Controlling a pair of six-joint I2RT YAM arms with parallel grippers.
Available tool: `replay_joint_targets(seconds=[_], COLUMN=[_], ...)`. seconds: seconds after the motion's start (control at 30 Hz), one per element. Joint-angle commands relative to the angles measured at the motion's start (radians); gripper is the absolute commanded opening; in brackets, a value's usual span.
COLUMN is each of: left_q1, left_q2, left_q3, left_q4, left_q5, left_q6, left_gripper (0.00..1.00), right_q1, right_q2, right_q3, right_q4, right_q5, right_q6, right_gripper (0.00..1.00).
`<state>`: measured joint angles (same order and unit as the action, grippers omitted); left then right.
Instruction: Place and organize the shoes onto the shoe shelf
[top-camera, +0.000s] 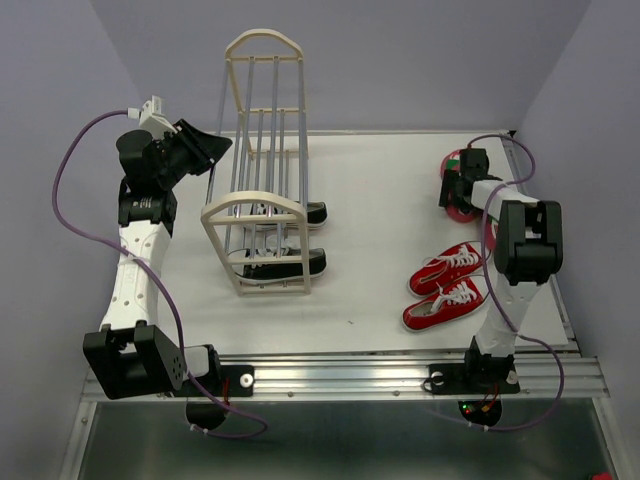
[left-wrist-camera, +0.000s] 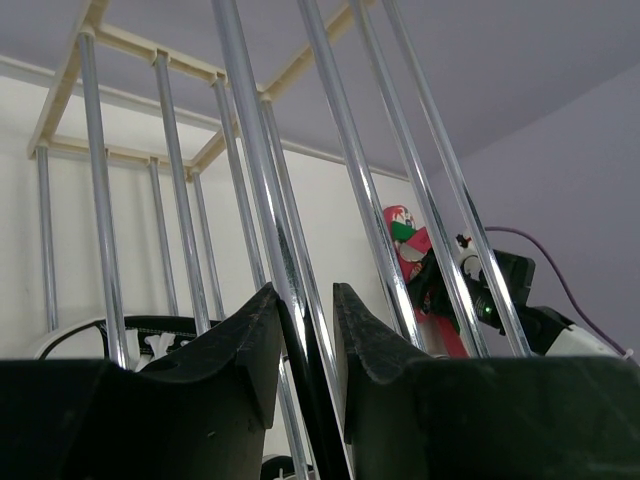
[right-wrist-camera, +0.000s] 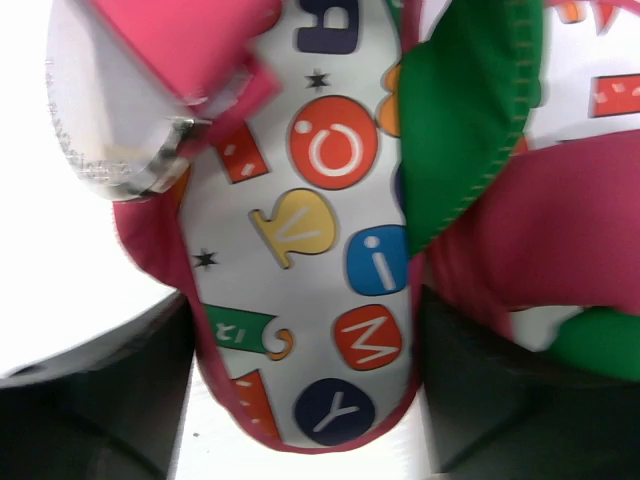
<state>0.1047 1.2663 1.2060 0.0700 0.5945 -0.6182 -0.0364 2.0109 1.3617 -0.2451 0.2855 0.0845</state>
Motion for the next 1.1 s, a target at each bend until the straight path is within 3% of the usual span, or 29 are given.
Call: replay_joint_targets(seconds=[0.0, 0.03, 0.13, 0.17, 0.23, 0.33, 0.5, 0.63, 0.77, 0.97, 1.07], left_q1=[-0.005, -0.005, -0.007, -0.005, -0.005, -0.005, -0.005, -0.005, -0.007, -0.005, -0.007], left_q2=[-0.015, -0.016, -0.018, -0.018, -0.016, -0.018, -0.015, -0.01, -0.005, -0.005, -0.01], left_q3=[-0.025, -0.023, -0.023, -0.023, -0.023, -0.023, -0.026, -0.025, -0.025, -0.02, -0.019], left_q4=[-0.004, -0.006, -0.009, -0.009, -0.009, -0.006, -0.003, 0.001, 0.001, -0.007, -0.009], left_q5=[0.005, 0.004, 0.004, 0.002, 0.001, 0.001, -0.002, -0.002, -0.005, -0.007, -0.009], left_q6=[0.089, 0.089, 0.09, 0.089, 0.089, 0.09, 0.089, 0.089, 0.084, 0.089, 0.094], left_gripper=[0.23, 0.23, 0.23, 0.23, 0.23, 0.23, 0.23, 0.23, 0.22, 0.22, 0.22], right_q1=[-0.063, -0.063, -0.072, -0.072, -0.072, -0.072, -0.072, -0.072, -0.047, 0.076, 0.159], right_q2=[0.016, 0.006, -0.046, -0.063, -0.101, -0.196, -0.351, -0.437, -0.534, -0.621, -0.6], right_q3=[-0.016, -0.047, -0.087, -0.111, -0.136, -0.202, -0.332, -0.374, -0.423, -0.375, -0.285], right_q4=[0.124, 0.139, 0.187, 0.207, 0.23, 0.317, 0.487, 0.521, 0.543, 0.337, 0.158], right_q5=[-0.124, -0.156, -0.206, -0.253, -0.319, -0.454, -0.555, -0.661, -0.874, -1.083, -1.085], right_q6=[-0.011, -0.028, -0.072, -0.13, -0.167, -0.259, -0.316, -0.327, -0.4, -0.612, -0.687], right_gripper=[0.64, 0.47, 0.29, 0.16, 0.01, 0.01, 0.01, 0.01, 0.01, 0.01, 0.01])
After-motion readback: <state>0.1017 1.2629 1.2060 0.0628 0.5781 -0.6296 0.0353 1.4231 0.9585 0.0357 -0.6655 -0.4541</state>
